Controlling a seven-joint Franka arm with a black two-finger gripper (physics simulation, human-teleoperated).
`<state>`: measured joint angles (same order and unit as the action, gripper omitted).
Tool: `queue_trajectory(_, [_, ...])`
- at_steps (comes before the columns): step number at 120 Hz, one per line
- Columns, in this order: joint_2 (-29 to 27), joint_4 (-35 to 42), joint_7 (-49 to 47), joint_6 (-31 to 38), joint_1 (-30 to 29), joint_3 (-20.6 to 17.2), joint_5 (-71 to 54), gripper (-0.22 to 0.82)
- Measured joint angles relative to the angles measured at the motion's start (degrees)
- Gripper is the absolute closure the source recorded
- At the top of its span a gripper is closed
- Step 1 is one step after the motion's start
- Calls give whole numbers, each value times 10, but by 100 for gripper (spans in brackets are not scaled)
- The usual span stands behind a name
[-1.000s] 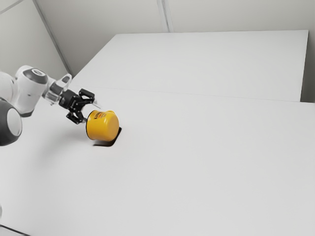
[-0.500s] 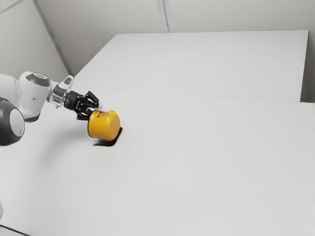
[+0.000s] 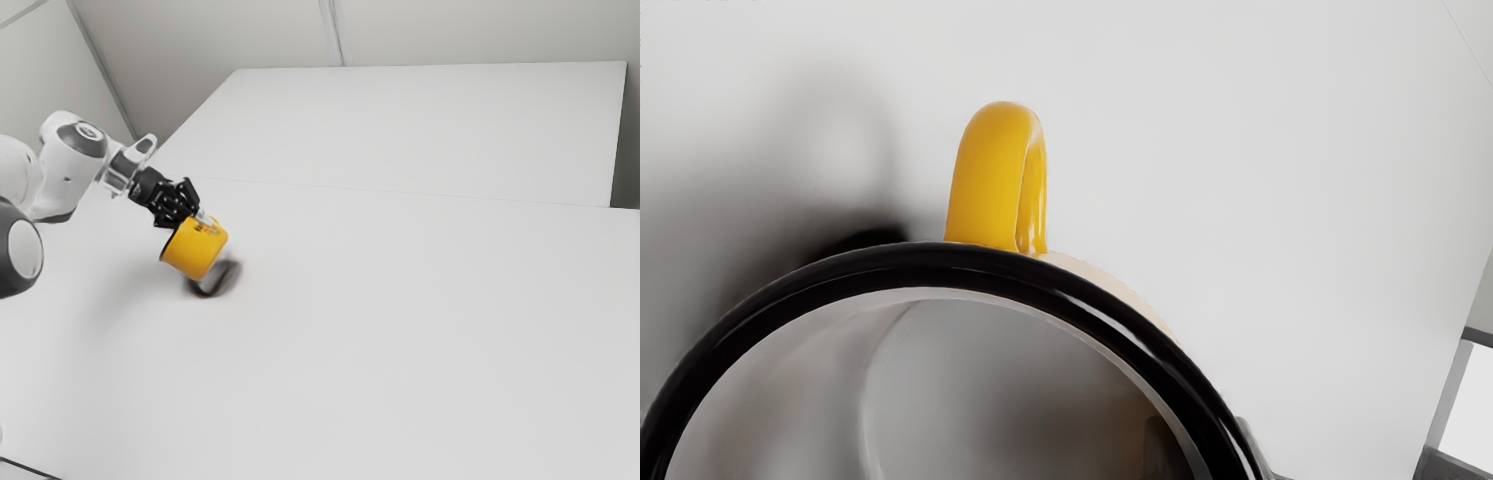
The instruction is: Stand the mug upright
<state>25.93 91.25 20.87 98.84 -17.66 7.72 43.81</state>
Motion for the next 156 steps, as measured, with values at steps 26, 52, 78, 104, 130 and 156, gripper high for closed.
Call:
queue_trajectory(26, [-108, 100, -24, 84, 76, -16, -199, 77])
queue_trajectory(52, [-151, 162, -90, 164, 111, -65, -321, 77])
queue_trajectory(78, [-147, 187, -161, 213, 133, -81, -369, 77])
queue_trajectory(104, [-128, 194, -233, 231, 165, -87, -390, 77])
queue_trajectory(130, [-99, 193, -287, 247, 169, -92, -397, 71])
queue_trajectory(156, [-134, 190, -316, 238, 170, -99, -416, 28])
